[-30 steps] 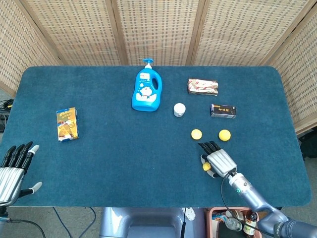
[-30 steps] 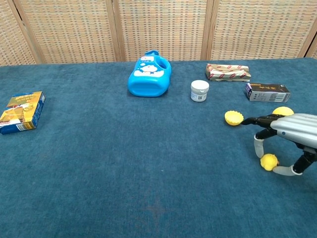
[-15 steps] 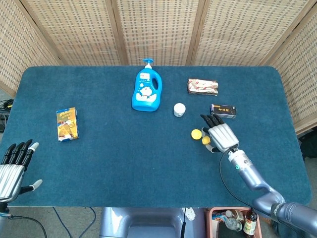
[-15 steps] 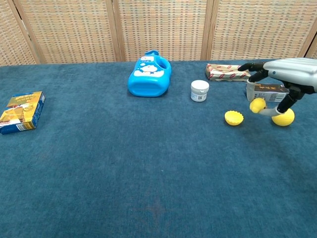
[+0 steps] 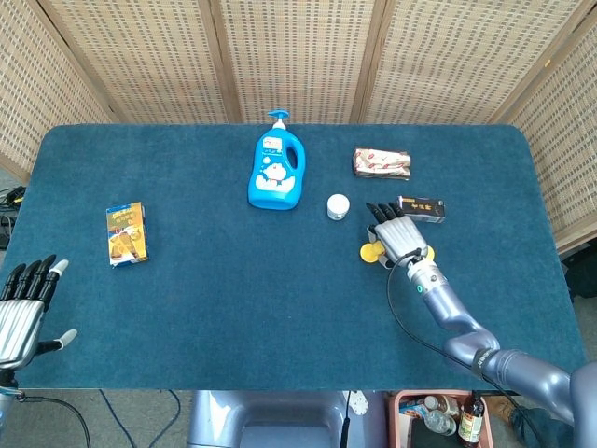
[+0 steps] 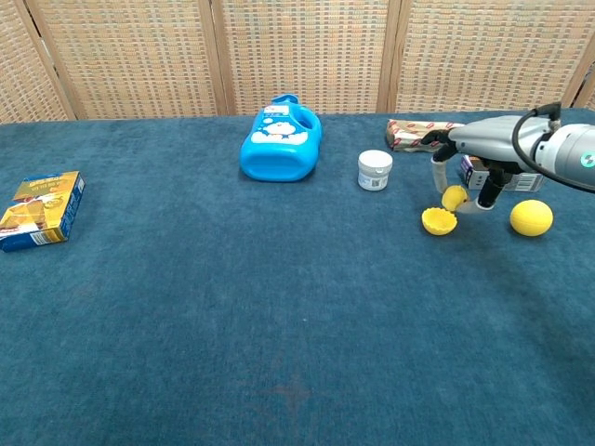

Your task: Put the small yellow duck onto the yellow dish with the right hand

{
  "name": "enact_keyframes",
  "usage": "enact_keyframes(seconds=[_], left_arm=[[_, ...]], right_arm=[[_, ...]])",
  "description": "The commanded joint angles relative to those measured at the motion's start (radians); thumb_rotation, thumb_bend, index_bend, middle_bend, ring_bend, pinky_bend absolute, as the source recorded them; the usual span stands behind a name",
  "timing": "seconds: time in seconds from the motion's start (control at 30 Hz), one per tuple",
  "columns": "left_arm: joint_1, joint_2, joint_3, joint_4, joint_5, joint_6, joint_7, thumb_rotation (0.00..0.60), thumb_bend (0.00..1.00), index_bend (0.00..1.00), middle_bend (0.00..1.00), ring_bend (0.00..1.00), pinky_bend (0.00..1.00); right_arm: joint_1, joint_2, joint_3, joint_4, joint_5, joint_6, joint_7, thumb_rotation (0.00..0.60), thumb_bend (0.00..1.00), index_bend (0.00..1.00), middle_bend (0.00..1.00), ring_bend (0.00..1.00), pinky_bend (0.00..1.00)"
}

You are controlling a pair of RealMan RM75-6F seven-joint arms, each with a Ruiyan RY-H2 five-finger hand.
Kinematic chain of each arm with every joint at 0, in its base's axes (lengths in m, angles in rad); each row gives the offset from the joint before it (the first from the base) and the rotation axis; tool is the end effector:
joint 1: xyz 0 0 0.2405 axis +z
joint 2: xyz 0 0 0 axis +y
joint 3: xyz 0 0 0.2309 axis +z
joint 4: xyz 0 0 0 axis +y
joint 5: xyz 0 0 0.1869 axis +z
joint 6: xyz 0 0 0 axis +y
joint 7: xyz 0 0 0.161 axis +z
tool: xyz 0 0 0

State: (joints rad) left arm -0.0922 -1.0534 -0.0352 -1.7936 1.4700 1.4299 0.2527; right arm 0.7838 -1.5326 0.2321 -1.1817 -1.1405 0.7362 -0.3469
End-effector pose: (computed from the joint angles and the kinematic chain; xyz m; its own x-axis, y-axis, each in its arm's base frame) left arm -0.2576 0.1903 0.1638 0.5152 0.0785 0.8535 0.8566 -0.0155 -0.5157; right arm -0.1708 -0.3917 0.0190 0.6404 -0.2393 0.7298 -0.7587 -0.3450 0.5526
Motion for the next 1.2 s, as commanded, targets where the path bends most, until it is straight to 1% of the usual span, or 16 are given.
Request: enact_keyframes(seconds=[0.03,0.4,0.47,0.5,0.6,0.63,0.7,0.73,0.8,0.93,1.03,1.13,1.2], left_arm=[[-0.002,0.0,-0.001,-0.002,-0.005,-0.003,0.002,0.6,0.0,0.0,0.0,0.0,0.0],[-0.009,-0.004,0.001,0.002,-0.017,-0.011,0.009,0.6,0.0,0.0,0.0,0.0,0.0],[-0.011,-0.005,0.001,0.001,-0.019,-0.011,0.012,0.6,0.0,0.0,0.0,0.0,0.0],[-0.011,-0.006,0.001,0.001,-0.02,-0.011,0.013,0.6,0.0,0.0,0.0,0.0,0.0],[-0.012,-0.006,0.002,0.001,-0.023,-0.012,0.015,0.6,0.0,0.0,0.0,0.0,0.0],[-0.012,-0.006,0.002,0.001,-0.024,-0.011,0.015,0.6,0.0,0.0,0.0,0.0,0.0],[-0.013,-0.007,0.002,0.001,-0.024,-0.011,0.015,0.6,0.0,0.0,0.0,0.0,0.0],[-0.013,-0.006,0.002,0.0,-0.023,-0.01,0.015,0.6,0.0,0.0,0.0,0.0,0.0],[-0.013,-0.006,0.003,0.001,-0.022,-0.009,0.013,0.6,0.0,0.0,0.0,0.0,0.0],[-0.013,-0.005,0.006,0.001,-0.018,-0.007,0.009,0.6,0.0,0.0,0.0,0.0,0.0],[-0.013,-0.004,0.009,0.0,-0.014,-0.009,0.007,0.6,0.0,0.0,0.0,0.0,0.0],[-0.014,-0.003,0.011,0.0,-0.013,-0.011,0.003,0.6,0.0,0.0,0.0,0.0,0.0],[-0.014,-0.001,0.013,0.0,-0.011,-0.011,-0.003,0.6,0.0,0.0,0.0,0.0,0.0]], right_arm=[[0.017,-0.021,-0.005,0.024,0.022,-0.011,-0.013,0.6,0.31,0.51,0.0,0.0,0.01],[0.037,-0.037,-0.025,0.038,0.06,-0.018,-0.028,0.6,0.31,0.51,0.0,0.0,0.01],[0.04,-0.037,-0.03,0.037,0.065,-0.018,-0.035,0.6,0.31,0.5,0.0,0.0,0.01],[0.042,-0.036,-0.034,0.037,0.071,-0.02,-0.042,0.6,0.28,0.47,0.0,0.0,0.01],[0.046,-0.032,-0.039,0.029,0.087,-0.026,-0.05,0.6,0.15,0.32,0.0,0.0,0.01],[0.047,-0.03,-0.04,0.026,0.09,-0.026,-0.051,0.6,0.14,0.27,0.0,0.0,0.01],[0.047,-0.027,-0.041,0.019,0.094,-0.023,-0.05,0.6,0.14,0.2,0.0,0.0,0.01],[0.047,-0.025,-0.042,0.014,0.094,-0.018,-0.05,0.6,0.14,0.18,0.0,0.0,0.01],[0.045,-0.017,-0.042,-0.003,0.093,-0.004,-0.05,0.6,0.14,0.16,0.0,0.0,0.01],[0.038,0.006,-0.043,-0.05,0.09,0.025,-0.055,0.6,0.14,0.16,0.0,0.0,0.01],[0.022,0.043,-0.045,-0.116,0.078,0.065,-0.057,0.6,0.14,0.16,0.0,0.0,0.01],[-0.013,0.099,-0.052,-0.206,0.047,0.128,-0.05,0.6,0.14,0.16,0.0,0.0,0.01],[-0.062,0.158,-0.072,-0.29,0.002,0.2,-0.036,0.6,0.11,0.14,0.0,0.0,0.01]])
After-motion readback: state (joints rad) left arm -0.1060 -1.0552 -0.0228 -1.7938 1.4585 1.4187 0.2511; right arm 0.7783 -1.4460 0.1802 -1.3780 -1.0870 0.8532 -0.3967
